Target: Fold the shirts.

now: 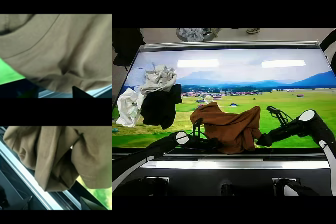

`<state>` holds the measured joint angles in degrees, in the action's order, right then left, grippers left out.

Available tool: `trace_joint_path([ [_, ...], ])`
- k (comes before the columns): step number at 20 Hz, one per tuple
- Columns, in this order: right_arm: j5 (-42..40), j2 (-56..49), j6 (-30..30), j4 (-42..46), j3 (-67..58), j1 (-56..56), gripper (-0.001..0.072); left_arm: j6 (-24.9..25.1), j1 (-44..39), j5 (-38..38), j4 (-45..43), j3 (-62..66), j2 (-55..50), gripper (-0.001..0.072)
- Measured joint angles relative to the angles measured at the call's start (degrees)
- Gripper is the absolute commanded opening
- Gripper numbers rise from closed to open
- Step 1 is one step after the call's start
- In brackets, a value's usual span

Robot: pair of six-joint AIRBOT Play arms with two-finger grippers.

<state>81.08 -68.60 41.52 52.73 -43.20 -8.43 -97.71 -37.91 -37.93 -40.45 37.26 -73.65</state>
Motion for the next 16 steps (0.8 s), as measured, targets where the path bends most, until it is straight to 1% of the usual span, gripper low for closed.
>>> trace_joint_path([
  [1,-0.7,0.0,0.1,-0.1,0.1,0.1,0.0691,0.0,-0.3,1.0,0.6,0.0,-0.5,0.0433],
  [2,-1.7,0.0,0.9,-0.1,0.2,0.1,0.0691,0.0,-0.4,1.8,1.0,-0.1,-1.0,0.0333],
  [3,-3.3,0.0,1.8,0.0,0.2,0.1,0.0691,0.0,-0.6,2.9,1.1,-0.1,-1.5,0.0105],
  [4,-4.7,0.0,2.7,0.1,0.2,0.1,0.0691,0.0,-0.6,3.7,1.1,-0.2,-2.1,0.0028],
  [8,-10.9,-0.1,5.2,1.5,0.3,0.1,0.0691,0.2,-0.7,4.7,1.6,-0.2,-2.6,0.0027],
  [11,-14.5,-1.5,5.7,3.5,0.3,0.1,0.0688,2.4,-0.8,4.5,1.4,-0.2,-2.1,0.0026],
  [12,-15.1,-2.5,5.9,3.8,0.3,0.1,0.0668,2.9,-0.7,4.1,1.2,-0.3,-1.8,0.0027],
  [13,-15.5,-3.5,6.0,3.7,0.3,0.5,0.0667,3.5,-0.7,3.5,0.9,-0.3,-1.4,0.0026],
  [14,-15.8,-4.8,6.0,3.3,0.3,1.3,0.0612,3.9,-0.7,3.5,1.0,-0.3,-0.9,0.0027],
  [15,-16.2,-5.8,5.6,3.0,0.3,2.2,0.0454,4.3,-0.7,3.5,1.2,-0.2,-0.4,0.0027],
  [16,-16.8,-6.6,5.1,2.7,0.3,3.2,0.0165,4.9,-0.6,3.4,1.2,-0.3,0.1,0.0027],
])
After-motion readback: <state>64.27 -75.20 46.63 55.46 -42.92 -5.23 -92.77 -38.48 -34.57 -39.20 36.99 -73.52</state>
